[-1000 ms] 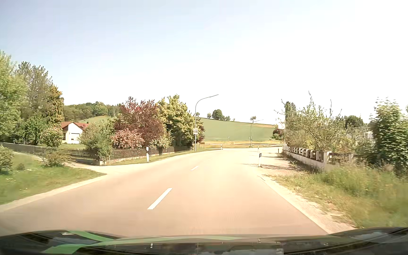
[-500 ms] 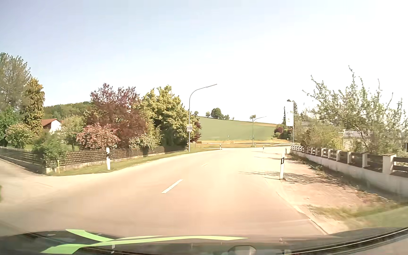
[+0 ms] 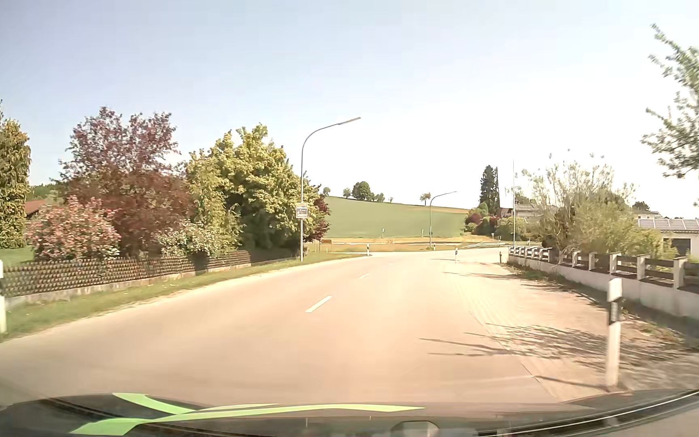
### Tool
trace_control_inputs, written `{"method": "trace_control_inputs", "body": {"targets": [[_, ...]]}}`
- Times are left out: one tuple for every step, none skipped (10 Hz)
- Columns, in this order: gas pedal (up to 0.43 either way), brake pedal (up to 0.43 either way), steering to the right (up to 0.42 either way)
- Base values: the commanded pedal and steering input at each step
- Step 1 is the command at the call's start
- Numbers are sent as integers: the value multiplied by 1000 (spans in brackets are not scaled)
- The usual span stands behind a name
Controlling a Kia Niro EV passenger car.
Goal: Follow the waypoints while adhering to traffic rules and regulations
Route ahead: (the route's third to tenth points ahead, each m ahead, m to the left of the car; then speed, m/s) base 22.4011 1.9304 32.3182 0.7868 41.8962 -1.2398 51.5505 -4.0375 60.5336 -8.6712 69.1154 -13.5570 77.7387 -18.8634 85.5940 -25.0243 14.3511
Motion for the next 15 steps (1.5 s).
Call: {"method": "trace_control_inputs", "body": {"targets": [[0, 0, 17], [0, 0, 17], [0, 0, 19], [0, 0, 20], [0, 0, 21], [0, 0, 20], [0, 0, 21], [0, 0, 21], [0, 24, 21], [0, 37, 21], [0, 43, 22], [0, 49, 24], [0, 55, 27], [0, 55, 30], [0, 55, 30]]}}
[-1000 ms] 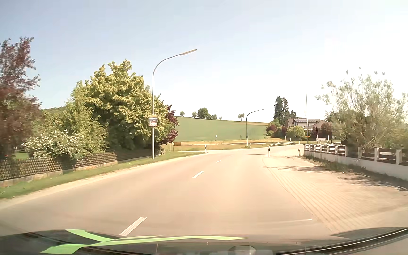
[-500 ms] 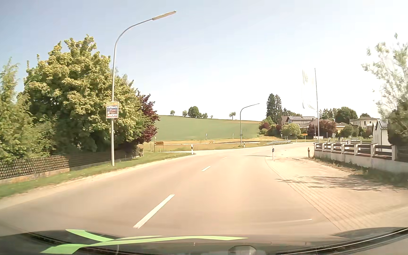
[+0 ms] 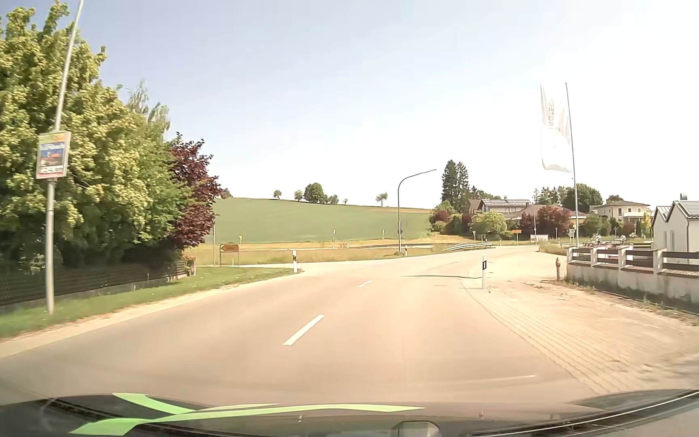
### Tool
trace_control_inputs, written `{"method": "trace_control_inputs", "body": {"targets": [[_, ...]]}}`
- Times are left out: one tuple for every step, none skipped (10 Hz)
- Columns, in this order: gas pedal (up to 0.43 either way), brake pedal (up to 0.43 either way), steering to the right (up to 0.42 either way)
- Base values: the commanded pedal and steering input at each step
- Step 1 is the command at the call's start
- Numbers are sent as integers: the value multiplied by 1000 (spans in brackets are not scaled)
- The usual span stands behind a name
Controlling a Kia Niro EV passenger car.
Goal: Follow the waypoints while adhering to traffic rules and regulations
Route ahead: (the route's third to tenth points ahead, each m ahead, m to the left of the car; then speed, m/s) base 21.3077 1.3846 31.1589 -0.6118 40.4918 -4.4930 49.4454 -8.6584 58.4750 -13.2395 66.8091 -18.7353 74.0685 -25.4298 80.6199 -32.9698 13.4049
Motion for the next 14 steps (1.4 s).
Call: {"method": "trace_control_inputs", "body": {"targets": [[0, 55, 31], [0, 55, 30], [0, 55, 30], [0, 55, 30], [0, 55, 31], [0, 55, 31], [0, 49, 32], [0, 18, 36], [0, 6, 39], [0, 0, 41], [0, 0, 41], [0, 0, 42], [0, 0, 43], [79, 0, 46]]}}
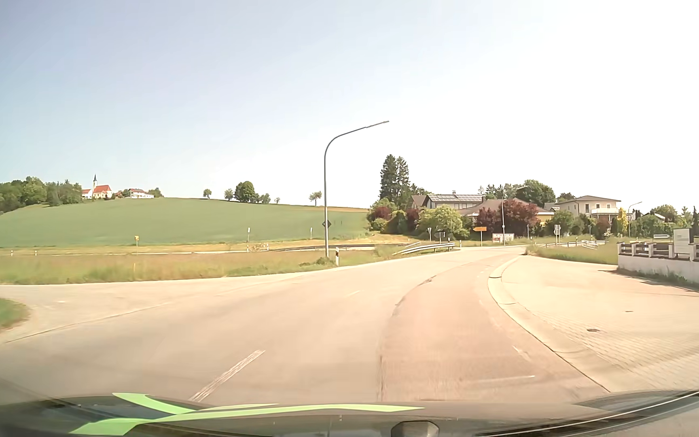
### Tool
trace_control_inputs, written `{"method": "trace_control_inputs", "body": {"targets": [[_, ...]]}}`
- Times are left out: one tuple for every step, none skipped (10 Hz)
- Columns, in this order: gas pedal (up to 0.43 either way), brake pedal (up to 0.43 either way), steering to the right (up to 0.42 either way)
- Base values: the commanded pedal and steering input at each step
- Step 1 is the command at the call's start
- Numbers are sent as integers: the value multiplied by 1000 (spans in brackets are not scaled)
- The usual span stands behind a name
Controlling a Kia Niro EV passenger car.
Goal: Follow the waypoints while adhering to traffic rules and regulations
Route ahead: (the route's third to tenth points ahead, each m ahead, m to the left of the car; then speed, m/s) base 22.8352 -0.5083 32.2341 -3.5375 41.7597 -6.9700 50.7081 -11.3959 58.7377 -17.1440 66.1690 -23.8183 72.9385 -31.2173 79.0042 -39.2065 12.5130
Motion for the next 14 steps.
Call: {"method": "trace_control_inputs", "body": {"targets": [[79, 0, 49], [79, 0, 50], [79, 0, 50], [79, 0, 50], [67, 0, 50], [67, 0, 50], [67, 0, 50], [67, 0, 50], [67, 0, 50], [67, 0, 51], [67, 0, 50], [67, 0, 50], [67, 0, 50], [67, 0, 50]]}}
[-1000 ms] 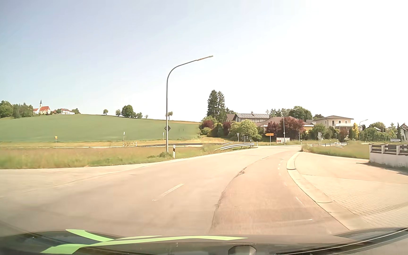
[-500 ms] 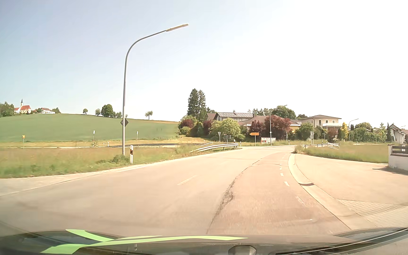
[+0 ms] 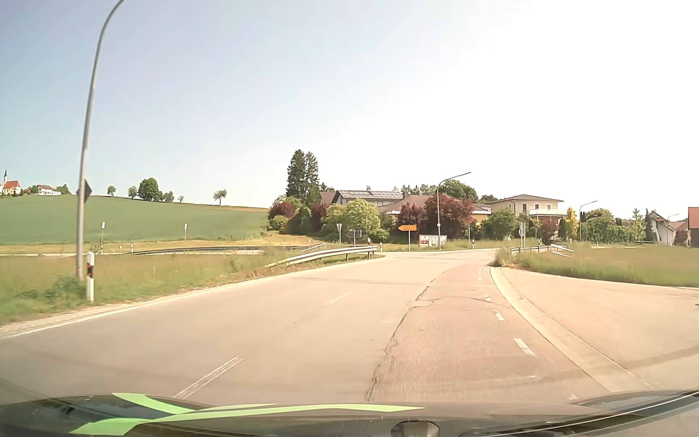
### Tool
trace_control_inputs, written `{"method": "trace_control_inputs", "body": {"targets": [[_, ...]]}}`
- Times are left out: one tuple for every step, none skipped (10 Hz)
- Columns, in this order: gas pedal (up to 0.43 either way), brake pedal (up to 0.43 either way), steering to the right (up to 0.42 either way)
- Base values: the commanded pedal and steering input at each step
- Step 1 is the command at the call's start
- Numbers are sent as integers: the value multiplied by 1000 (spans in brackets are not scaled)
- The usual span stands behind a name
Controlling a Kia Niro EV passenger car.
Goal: Follow the waypoints while adhering to traffic rules and regulations
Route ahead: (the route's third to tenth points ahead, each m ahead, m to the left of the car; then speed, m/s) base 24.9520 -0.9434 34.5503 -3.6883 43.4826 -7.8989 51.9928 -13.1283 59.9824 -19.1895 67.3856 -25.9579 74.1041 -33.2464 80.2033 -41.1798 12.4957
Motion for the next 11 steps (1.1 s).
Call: {"method": "trace_control_inputs", "body": {"targets": [[67, 0, 49], [67, 0, 45], [67, 0, 43], [67, 0, 42], [67, 0, 42], [67, 0, 43], [67, 0, 42], [67, 0, 43], [67, 0, 43], [67, 0, 43], [67, 0, 44]]}}
